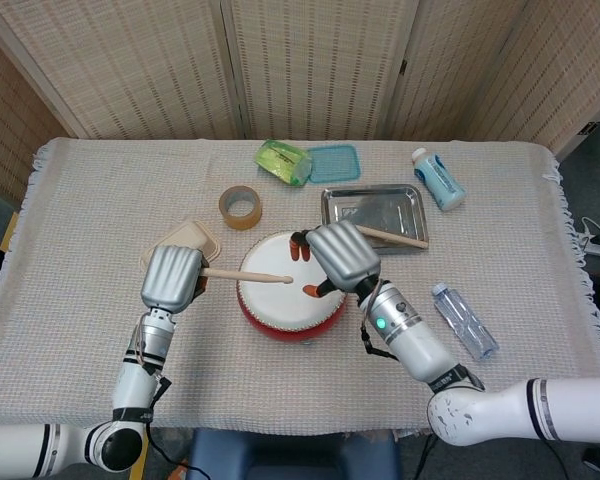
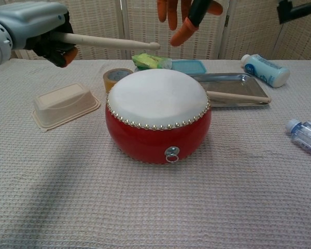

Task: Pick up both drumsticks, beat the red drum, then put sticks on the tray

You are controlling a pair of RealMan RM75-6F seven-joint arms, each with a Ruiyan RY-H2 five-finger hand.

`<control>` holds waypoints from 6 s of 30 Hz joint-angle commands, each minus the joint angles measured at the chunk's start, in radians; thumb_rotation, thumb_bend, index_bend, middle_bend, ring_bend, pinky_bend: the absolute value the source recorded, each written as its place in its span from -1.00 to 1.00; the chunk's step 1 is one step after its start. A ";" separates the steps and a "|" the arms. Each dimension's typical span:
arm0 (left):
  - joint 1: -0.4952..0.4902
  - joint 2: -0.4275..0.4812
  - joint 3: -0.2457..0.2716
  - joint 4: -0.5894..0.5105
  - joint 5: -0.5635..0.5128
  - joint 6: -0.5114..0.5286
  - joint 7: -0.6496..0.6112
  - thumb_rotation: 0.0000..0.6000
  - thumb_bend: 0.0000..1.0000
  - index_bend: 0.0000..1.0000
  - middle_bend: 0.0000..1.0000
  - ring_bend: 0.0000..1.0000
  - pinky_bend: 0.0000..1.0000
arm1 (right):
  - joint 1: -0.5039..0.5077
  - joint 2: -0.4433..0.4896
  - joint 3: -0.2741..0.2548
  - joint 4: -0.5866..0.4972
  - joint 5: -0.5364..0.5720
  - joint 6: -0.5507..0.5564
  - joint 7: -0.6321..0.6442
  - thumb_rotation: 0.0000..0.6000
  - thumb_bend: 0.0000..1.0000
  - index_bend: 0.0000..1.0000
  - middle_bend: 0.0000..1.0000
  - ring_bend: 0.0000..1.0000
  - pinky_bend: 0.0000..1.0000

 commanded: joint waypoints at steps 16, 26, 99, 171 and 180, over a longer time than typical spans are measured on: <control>-0.041 -0.046 0.004 0.003 -0.030 0.041 0.058 1.00 0.30 1.00 1.00 1.00 1.00 | 0.158 -0.178 0.023 0.122 0.191 0.102 -0.127 1.00 -0.98 0.12 0.07 -0.10 0.57; -0.061 -0.061 0.005 0.005 -0.029 0.060 0.090 1.00 0.30 1.00 1.00 1.00 1.00 | 0.190 -0.225 0.029 0.161 0.235 0.103 -0.145 1.00 -0.98 0.13 0.14 -0.10 0.56; -0.094 -0.117 0.028 0.030 -0.003 0.089 0.153 1.00 0.24 0.88 1.00 0.95 1.00 | 0.257 -0.357 0.061 0.230 0.300 0.177 -0.260 1.00 -0.64 0.49 0.49 0.23 0.56; -0.001 0.022 0.042 0.092 0.010 0.008 -0.021 1.00 -0.11 -1.00 -0.89 -0.99 -0.60 | 0.077 -0.070 -0.053 -0.024 0.187 0.191 -0.279 1.00 -0.64 0.78 0.64 0.39 0.61; 0.079 0.063 0.077 0.133 0.108 0.035 -0.170 1.00 -0.10 -0.73 -0.59 -0.69 -0.36 | -0.058 0.087 -0.145 0.039 0.078 0.107 -0.167 1.00 -0.64 0.78 0.64 0.39 0.61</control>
